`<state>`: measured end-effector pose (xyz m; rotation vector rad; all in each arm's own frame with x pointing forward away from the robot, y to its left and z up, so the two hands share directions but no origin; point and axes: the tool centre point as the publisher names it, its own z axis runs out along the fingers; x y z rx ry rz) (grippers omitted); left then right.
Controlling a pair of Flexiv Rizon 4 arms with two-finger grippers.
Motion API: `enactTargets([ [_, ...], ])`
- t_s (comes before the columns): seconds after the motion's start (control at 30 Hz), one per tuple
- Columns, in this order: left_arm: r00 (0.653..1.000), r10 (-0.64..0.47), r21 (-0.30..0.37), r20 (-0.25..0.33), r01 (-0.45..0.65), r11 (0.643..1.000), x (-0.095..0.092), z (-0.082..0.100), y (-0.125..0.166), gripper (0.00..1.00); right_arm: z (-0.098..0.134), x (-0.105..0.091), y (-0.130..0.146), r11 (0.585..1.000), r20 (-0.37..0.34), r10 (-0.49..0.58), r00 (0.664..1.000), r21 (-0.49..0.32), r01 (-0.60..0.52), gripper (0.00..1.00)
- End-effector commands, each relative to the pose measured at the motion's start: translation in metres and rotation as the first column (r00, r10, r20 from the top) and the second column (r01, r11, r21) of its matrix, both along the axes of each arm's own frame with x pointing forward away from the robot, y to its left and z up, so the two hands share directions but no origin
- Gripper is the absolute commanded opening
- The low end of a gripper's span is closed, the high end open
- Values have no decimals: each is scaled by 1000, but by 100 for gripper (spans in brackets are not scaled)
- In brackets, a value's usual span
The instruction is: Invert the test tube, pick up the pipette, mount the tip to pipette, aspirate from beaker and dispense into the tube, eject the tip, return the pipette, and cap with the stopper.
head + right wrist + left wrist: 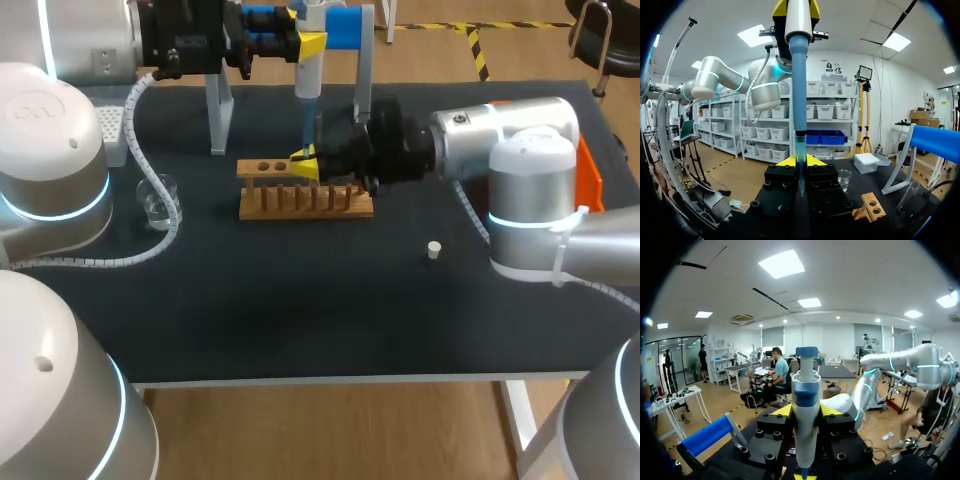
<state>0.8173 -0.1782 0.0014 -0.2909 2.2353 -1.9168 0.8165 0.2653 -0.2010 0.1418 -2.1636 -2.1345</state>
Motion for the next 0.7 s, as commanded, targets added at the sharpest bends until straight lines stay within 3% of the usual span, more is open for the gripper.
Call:
enactTargets([
  [0.03,1000,-2,0,-1,2,1000,-1,-1,1,0,2,-2,-1,1000,-2,-17,1000,8,17,0],
  [0.7,1000,-2,0,-1,2,1000,-1,-1,1,0,22,0,-3,999,28,-29,999,16,29,0],
])
